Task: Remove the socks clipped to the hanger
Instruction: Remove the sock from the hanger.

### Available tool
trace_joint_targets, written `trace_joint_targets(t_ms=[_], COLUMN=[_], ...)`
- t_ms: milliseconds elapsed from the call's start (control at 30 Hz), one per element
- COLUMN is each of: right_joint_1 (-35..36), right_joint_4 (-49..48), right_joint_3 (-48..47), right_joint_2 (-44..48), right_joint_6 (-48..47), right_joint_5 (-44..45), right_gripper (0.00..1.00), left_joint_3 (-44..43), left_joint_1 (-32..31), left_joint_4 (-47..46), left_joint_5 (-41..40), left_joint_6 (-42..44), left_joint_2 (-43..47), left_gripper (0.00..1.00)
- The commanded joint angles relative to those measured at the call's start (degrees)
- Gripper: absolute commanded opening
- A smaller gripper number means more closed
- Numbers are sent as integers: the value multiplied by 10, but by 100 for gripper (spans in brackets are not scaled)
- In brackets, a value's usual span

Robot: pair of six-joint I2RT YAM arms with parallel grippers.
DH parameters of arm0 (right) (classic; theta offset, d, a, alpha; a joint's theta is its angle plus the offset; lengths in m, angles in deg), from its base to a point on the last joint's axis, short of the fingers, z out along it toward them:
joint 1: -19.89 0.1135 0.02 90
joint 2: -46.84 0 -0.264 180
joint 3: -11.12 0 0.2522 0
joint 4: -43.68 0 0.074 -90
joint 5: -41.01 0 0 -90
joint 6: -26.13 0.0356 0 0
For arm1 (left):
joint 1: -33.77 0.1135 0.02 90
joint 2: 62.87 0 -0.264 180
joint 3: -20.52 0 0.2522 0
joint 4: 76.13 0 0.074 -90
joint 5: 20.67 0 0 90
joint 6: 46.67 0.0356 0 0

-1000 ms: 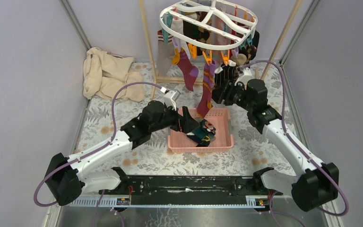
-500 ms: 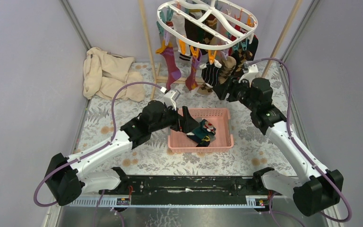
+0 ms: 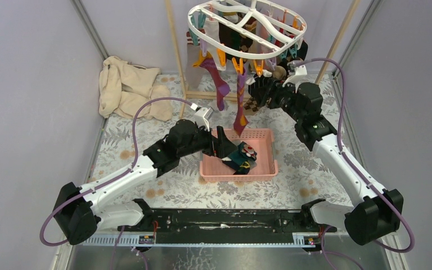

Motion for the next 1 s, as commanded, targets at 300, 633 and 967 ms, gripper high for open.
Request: trace_joint_targets(t_ms=[300, 633, 967], right_joint_1=[2, 2, 2], right_joint_4=[33, 84, 94], right_joint_3=[-51, -84, -73], right_joint_2=[35, 42, 20], right_joint_6=[-72, -109, -150], right_joint_5=[112, 169, 195], right_gripper=[70, 70, 82], left_joint_3=[-5, -7, -15], left_joint_1=[2, 1, 1], left_joint_4=[-1, -2, 7], left_joint_5=[-6, -6, -5], left_joint_6=[8, 9, 11], left_joint_2=[12, 10, 8], left_gripper=[99, 99, 99])
